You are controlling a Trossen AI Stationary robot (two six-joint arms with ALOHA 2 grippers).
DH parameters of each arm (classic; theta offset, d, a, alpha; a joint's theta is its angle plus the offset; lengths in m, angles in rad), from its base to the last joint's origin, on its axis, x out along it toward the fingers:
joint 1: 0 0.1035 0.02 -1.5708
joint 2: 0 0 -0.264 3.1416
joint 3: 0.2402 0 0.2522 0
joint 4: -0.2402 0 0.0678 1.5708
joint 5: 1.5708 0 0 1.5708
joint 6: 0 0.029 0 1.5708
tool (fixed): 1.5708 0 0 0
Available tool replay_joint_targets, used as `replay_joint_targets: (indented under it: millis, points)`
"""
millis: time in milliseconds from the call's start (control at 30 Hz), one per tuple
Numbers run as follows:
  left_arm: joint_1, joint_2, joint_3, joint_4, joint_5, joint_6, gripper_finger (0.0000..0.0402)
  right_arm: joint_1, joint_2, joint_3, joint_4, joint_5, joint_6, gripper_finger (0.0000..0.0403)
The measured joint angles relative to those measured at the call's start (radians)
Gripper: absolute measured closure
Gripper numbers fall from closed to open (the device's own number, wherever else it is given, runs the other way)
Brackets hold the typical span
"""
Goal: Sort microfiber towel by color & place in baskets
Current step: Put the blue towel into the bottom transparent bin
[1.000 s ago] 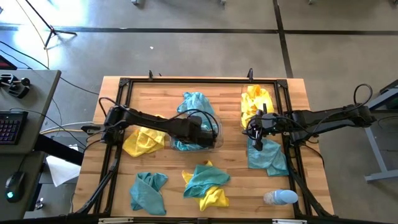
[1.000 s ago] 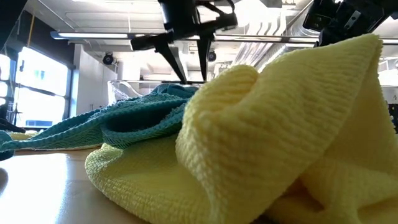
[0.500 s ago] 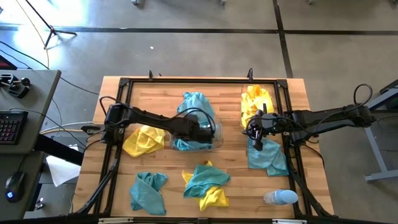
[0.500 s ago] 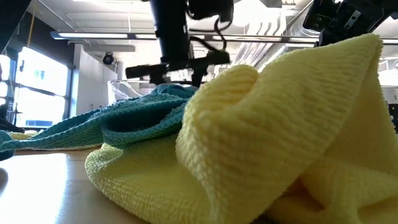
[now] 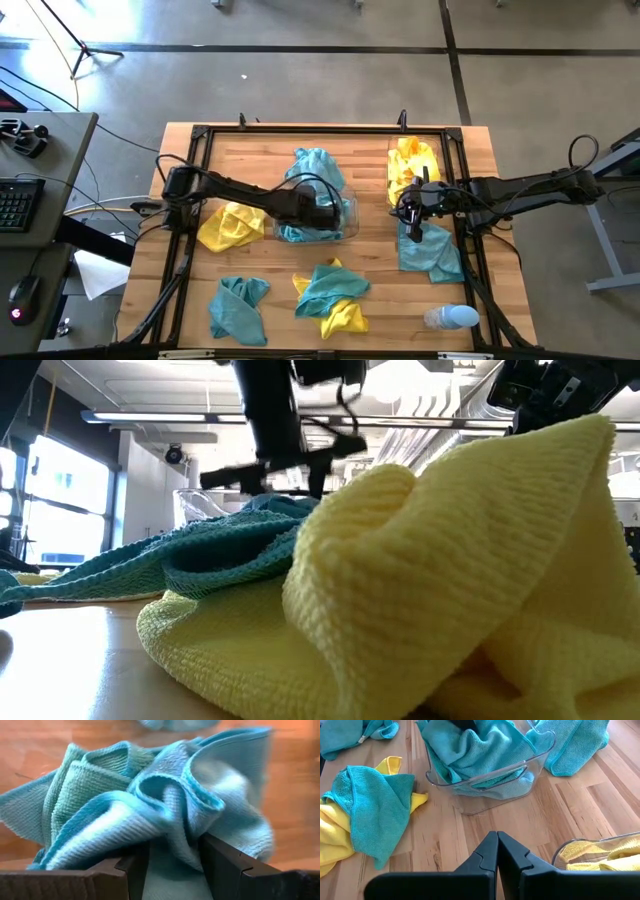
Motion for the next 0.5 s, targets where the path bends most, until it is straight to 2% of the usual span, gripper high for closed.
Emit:
replay_joint_targets:
  millis: [233,500]
  points:
    - [-0.02,-0.093,0.057,-0.007,-0.068,0.076,0.0243,0.0,0.0,0.0,0.0,0.0,-0.001,0.0402]
    - [-0.053,-0.198,0.074,-0.007,-0.105,0.28,0.0243,0.0,0.0,0.0,0.001,0.0,-0.001,0.0402]
